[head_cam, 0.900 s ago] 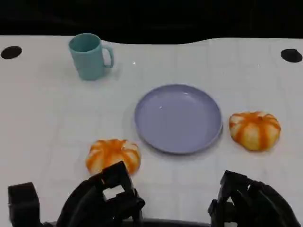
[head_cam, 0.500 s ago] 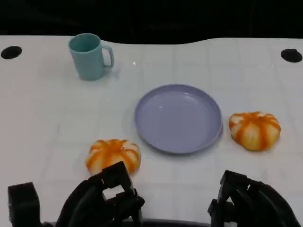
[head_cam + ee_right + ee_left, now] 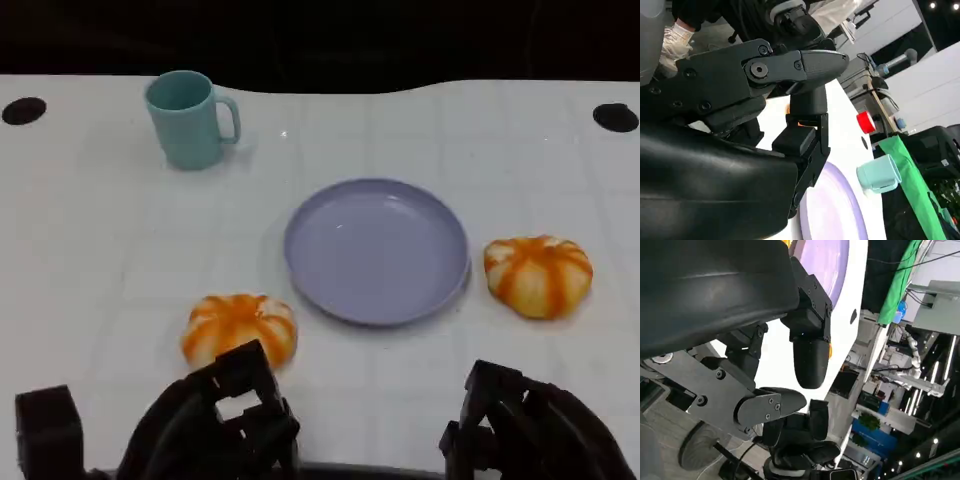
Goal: Grasp the bread from the table and place it into the plate.
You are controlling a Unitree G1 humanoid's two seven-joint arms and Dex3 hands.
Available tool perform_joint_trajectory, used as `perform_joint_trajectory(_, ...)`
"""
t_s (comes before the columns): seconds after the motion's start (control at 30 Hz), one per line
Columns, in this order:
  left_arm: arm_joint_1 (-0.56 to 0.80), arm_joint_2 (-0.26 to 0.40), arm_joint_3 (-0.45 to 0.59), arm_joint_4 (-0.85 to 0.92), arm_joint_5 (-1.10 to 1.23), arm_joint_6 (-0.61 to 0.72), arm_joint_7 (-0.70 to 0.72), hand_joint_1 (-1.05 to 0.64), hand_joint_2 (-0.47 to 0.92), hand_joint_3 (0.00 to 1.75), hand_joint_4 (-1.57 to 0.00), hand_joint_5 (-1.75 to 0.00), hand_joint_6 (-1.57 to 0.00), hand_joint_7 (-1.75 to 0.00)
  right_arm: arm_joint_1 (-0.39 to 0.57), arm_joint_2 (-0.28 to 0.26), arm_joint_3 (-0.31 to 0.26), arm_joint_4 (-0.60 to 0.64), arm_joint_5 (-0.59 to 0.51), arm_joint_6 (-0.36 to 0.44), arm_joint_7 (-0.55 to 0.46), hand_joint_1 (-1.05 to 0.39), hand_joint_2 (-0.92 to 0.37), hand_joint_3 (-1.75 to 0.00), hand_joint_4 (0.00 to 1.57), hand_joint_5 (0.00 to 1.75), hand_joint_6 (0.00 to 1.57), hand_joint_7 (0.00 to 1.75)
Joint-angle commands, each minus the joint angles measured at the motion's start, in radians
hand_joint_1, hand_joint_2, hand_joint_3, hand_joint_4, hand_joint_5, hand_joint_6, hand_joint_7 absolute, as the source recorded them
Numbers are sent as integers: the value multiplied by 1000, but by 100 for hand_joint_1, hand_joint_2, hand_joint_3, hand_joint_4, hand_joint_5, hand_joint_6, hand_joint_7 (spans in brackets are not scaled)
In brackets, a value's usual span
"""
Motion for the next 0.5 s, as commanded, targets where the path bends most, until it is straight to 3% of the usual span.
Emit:
perform_joint_trajectory(0.03, 10, 0, 17, -16, 25, -62, 25, -31, 60, 56, -59, -175, -42, -174, -4, -7, -6, -2, 3, -11, 4, -71, -92, -25, 85, 160, 76, 134)
perform_joint_trajectory(0.1, 11, -2, 17, -13, 33, -83, 31, -31, 66, 47, -52, -175, -37, -172, -3, -6, -6, -1, 2, -12, 1, -71, -92, -25, 85, 160, 76, 133)
perform_joint_trajectory(0.3, 16, -7, 15, -17, 65, -148, 47, -39, 83, 16, -33, -172, -38, -133, 0, -3, -4, -12, 1, -9, -4, -71, -92, -25, 85, 159, 76, 133)
perform_joint_trajectory(0.5, 31, 3, 5, -90, 104, -179, 89, -55, 92, 4, -38, -127, -49, -57, 10, -8, 1, -43, 2, 7, -15, -70, -92, -25, 85, 160, 76, 133)
